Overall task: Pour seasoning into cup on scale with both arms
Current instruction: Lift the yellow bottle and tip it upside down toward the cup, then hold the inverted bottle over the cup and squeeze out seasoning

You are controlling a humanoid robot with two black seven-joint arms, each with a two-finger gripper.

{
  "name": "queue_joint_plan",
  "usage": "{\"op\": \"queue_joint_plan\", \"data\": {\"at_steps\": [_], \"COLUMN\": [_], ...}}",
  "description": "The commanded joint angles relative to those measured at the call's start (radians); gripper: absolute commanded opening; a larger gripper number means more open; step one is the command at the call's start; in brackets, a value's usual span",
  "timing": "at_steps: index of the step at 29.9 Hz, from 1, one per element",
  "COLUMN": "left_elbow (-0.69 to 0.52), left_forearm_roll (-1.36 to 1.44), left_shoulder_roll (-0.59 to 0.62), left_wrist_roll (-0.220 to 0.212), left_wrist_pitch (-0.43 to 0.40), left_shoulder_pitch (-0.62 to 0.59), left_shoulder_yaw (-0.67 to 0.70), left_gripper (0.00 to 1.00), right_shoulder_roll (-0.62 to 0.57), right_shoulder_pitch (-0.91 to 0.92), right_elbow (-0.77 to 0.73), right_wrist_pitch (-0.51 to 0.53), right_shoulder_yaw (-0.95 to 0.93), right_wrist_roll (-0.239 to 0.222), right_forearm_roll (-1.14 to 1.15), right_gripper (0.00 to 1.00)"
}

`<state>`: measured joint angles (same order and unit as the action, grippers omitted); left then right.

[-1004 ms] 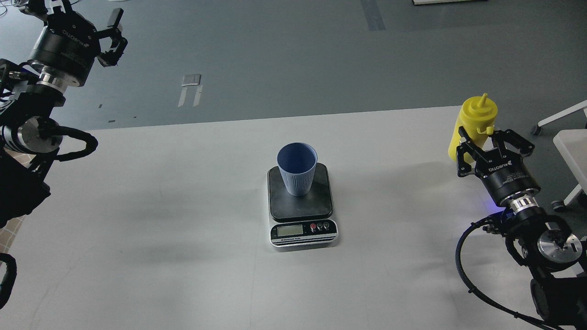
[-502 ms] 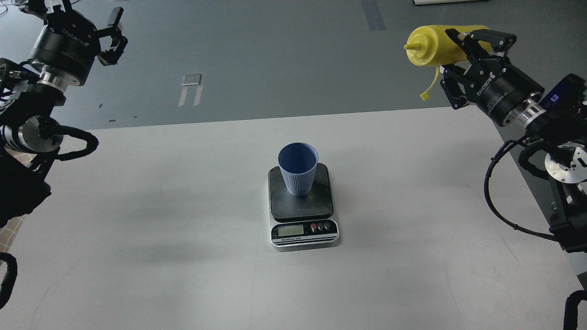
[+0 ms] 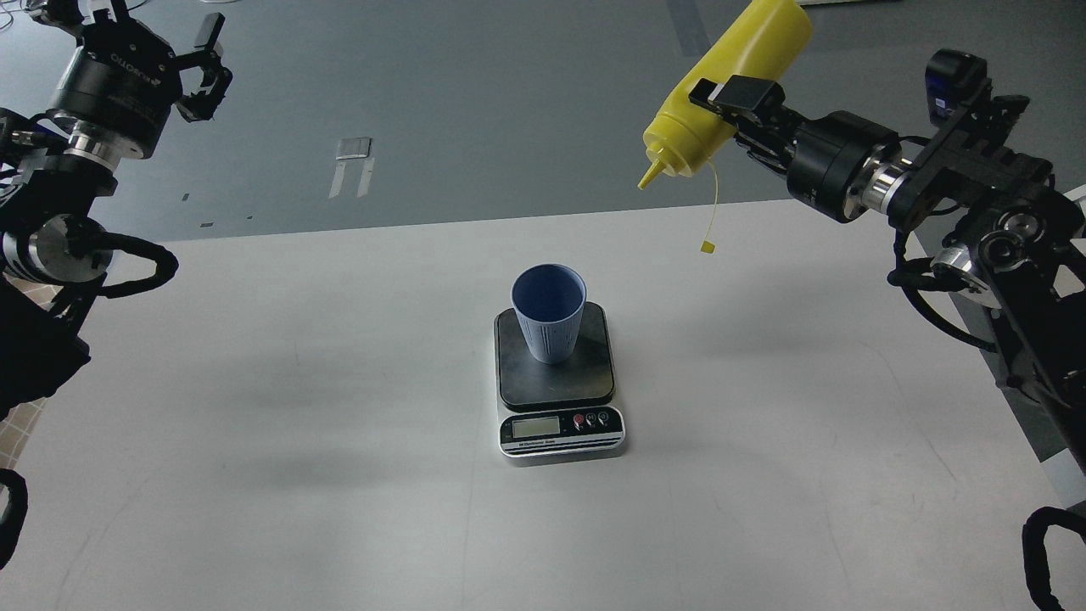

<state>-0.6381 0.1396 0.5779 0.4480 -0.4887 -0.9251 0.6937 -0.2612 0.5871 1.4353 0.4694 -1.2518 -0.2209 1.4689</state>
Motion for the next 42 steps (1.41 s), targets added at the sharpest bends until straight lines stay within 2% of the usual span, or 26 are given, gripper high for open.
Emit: {"op": "queue_joint_plan", "data": {"at_steps": [1,22,33,39,42], "left_elbow": [0.0,0.0,0.0,0.0,0.0], "left_forearm_roll": [0.0,0.0,0.0,0.0,0.0], "left_shoulder_roll": [0.002,0.0,0.0,0.002,0.002], "left_wrist_roll": [0.0,0.001,0.003,0.008,0.008], "left_wrist_pitch": [0.0,0.0,0.0,0.0,0.0], "left_shoulder_pitch": [0.0,0.0,0.0,0.002,0.002], "left_shoulder_yaw": [0.0,0.0,0.0,0.001,0.001], "left_gripper": [0.98,0.98,0.98,0.98,0.98], "right_shoulder_roll": [0.008,0.169,0.207,0.243,0.244], "right_shoulder_pitch": [0.005,0.004,0.002,0.002,0.002], "right_elbow": [0.034,0.047,0.045,0.039,0.039], "right_wrist_pitch": [0.0,-0.006,-0.021,-0.026,-0.028], "right_shoulder_yaw": [0.057,0.172,0.213,0.224,0.236], "right_wrist_roll": [0.0,0.005,0.005,0.009,0.009], "right_forearm_roll": [0.116,0.513,0.591,0.672,0.679], "right_gripper": [0.36,0.37,0.37,0.35,0.29]}}
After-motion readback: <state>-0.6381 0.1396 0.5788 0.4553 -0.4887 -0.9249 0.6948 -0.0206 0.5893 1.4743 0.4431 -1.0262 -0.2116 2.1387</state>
